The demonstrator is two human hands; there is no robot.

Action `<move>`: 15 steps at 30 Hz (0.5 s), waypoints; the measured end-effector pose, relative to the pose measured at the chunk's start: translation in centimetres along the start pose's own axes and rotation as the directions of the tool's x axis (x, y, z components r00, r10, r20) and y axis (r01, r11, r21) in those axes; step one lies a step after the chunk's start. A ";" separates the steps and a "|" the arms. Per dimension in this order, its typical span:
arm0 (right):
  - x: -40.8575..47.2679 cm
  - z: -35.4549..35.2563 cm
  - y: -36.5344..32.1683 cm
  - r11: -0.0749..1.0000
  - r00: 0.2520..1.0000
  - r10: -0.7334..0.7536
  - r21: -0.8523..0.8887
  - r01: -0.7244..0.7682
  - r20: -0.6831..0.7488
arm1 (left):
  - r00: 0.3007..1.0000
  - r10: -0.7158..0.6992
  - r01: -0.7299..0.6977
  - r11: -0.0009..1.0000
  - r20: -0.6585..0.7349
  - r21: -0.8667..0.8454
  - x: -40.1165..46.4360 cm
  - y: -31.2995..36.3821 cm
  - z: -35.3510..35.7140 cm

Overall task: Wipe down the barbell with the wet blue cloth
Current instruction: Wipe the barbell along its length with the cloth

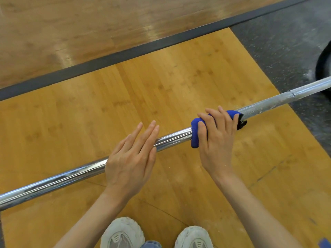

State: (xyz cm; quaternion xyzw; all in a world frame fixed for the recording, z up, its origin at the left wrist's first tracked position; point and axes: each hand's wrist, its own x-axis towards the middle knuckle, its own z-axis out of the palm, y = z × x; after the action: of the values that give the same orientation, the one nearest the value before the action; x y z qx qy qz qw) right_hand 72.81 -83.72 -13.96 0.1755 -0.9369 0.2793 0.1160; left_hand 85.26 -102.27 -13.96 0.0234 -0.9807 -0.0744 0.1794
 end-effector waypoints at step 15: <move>6.1 -1.0 -4.4 0.867 0.795 0.077 -0.434 0.244 0.602 | 0.999 0.019 -0.017 0.999 0.032 -0.047 0.1 0.2 -0.2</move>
State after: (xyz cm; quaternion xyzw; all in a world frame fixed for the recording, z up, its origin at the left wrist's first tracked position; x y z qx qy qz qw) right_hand 69.08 -88.21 -9.12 0.2622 -0.9547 -0.0437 -0.1340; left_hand 85.18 -102.13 -13.73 0.0093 -0.9816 -0.0961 0.1645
